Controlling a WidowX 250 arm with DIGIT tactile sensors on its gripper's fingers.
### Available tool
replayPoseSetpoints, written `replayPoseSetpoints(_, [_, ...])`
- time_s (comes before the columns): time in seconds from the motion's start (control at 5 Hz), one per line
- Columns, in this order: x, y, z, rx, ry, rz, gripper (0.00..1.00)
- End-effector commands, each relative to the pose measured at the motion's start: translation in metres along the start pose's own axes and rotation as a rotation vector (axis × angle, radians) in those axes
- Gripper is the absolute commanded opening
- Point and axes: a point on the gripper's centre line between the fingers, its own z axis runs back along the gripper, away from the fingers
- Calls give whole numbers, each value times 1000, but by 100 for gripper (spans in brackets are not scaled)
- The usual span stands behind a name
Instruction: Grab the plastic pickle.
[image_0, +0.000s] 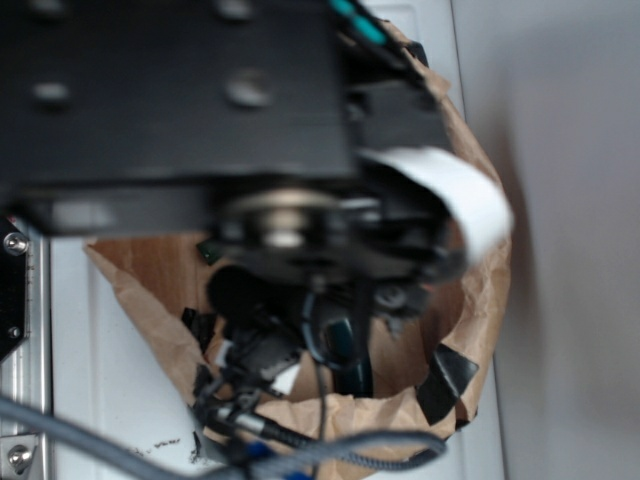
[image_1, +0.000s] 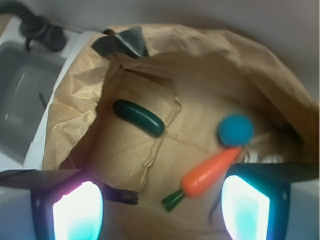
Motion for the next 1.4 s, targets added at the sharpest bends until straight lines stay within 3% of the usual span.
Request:
replayPoseSetpoints(0.0, [10, 0, 17, 34, -56, -21, 100])
replayPoseSetpoints(0.2, [10, 0, 17, 34, -56, -21, 100])
replayPoseSetpoints(0.4, [7, 23, -16, 12, -73, -157, 100])
replayPoseSetpoints(0.6, [-2, 29, -20, -18, -133, -267, 100])
replayPoseSetpoints(1.0, [-11, 21, -53, 9, -84, -444, 100])
replayPoseSetpoints(1.2, [6, 13, -80, 22, -13, -528, 100])
